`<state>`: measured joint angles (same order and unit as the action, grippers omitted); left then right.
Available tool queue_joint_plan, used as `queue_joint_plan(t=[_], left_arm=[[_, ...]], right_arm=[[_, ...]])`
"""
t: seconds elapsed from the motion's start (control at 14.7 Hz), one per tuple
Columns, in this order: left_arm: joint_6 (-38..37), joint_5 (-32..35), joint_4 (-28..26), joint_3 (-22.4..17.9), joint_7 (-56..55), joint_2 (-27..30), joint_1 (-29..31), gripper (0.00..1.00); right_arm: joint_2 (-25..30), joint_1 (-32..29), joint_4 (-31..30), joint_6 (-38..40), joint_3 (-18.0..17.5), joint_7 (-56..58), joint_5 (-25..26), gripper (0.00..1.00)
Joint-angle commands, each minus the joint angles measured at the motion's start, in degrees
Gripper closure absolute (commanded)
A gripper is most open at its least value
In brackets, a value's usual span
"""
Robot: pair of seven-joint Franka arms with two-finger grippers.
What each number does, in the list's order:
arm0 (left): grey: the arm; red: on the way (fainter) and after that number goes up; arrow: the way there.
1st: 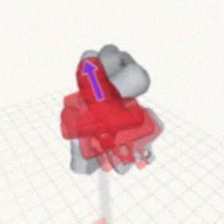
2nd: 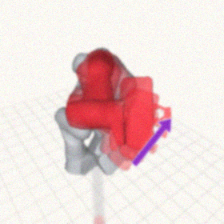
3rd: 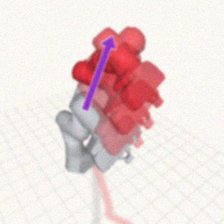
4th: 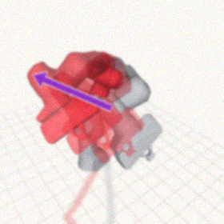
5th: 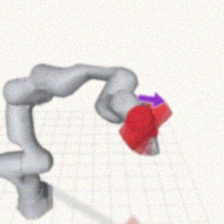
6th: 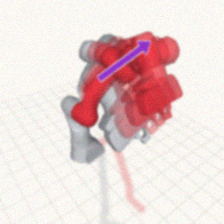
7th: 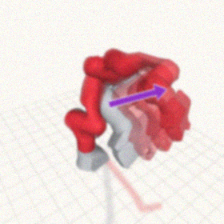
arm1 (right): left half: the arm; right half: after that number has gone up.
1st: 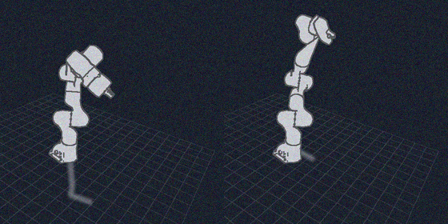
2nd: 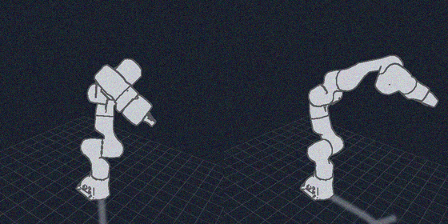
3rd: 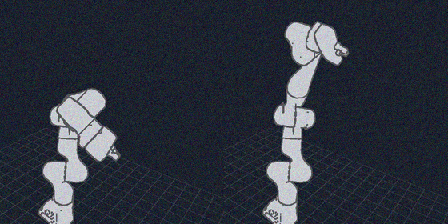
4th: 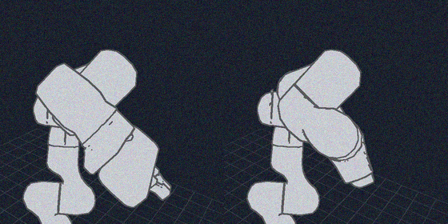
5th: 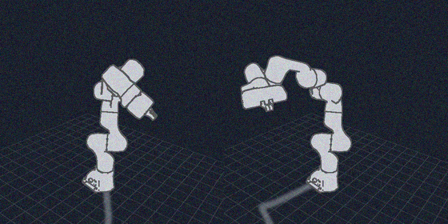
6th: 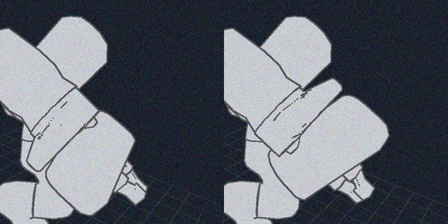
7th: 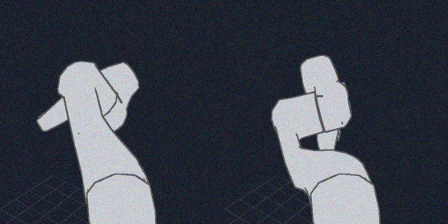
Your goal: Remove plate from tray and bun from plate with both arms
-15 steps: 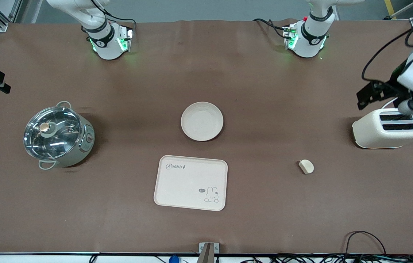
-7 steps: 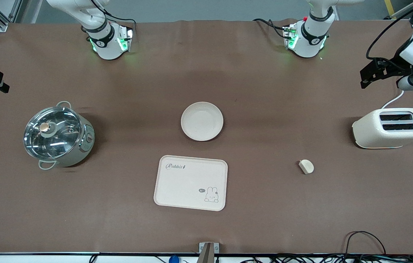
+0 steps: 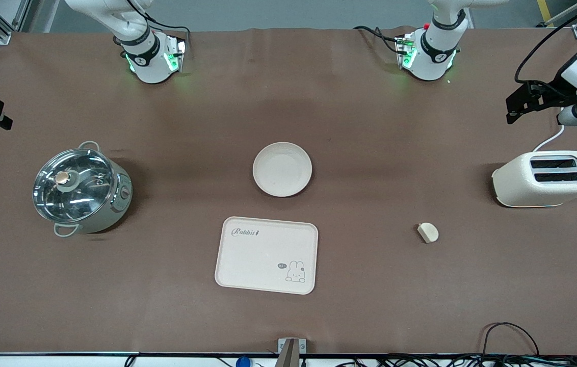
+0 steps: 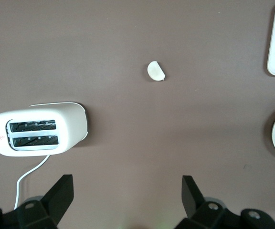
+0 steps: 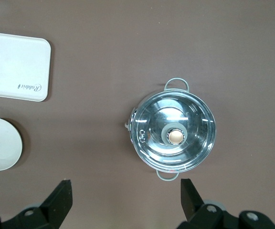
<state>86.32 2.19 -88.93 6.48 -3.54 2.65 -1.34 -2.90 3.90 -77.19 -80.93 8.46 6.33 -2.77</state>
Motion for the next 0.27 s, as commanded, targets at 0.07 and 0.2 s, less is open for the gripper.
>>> queue_joint_plan(t=[0.07, 0.2], left_arm=[[-1.6, -1.7, 1.0, 0.1, -2.2, -0.6, 0.2, 0.0], [-1.9, -3.1, 1.0, 0.1, -4.2, -0.6, 0.2, 0.0]], right_arm=[[1.1, -0.1, -1.2, 0.1, -0.1, 0.5, -0.5, 0.0], [1.0, -0.3, -1.2, -0.1, -0.1, 0.6, -0.5, 0.0]])
